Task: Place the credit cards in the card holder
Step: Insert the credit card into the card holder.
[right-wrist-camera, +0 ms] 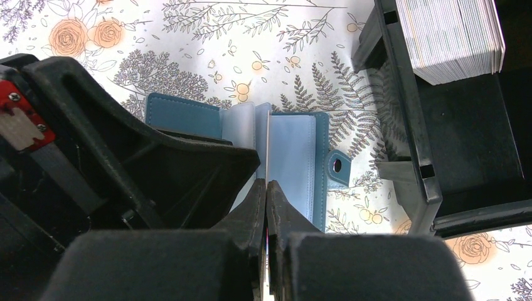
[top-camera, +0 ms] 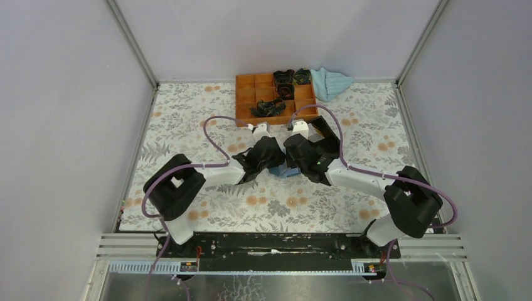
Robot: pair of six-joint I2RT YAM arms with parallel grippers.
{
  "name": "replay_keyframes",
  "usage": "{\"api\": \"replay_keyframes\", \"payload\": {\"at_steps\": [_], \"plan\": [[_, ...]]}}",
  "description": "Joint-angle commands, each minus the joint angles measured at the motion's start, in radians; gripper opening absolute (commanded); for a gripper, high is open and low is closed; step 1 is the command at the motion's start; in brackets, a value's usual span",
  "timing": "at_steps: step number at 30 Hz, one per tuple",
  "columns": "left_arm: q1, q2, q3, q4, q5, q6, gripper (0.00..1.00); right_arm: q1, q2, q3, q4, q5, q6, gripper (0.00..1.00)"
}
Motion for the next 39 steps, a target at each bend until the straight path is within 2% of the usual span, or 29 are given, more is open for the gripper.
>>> {"api": "replay_keyframes", "payload": {"at_steps": [1,28,39], "plan": [[-0.009,0.018,0.024,-0.021,-0.016,0.023,0.35,-0.007,-0.045,0.004,0.023,0.002,-0.010,0.00],[-0.009,0.013,0.023,-0.119,-0.016,0.073,0.33,-0.007,-0.048,0.022,0.027,-0.005,-0.025,0.00],[-0.008,-0.019,-0.004,-0.116,-0.040,0.073,0.33,-0.014,0.011,-0.007,0.067,-0.031,0.008,0.00]]}}
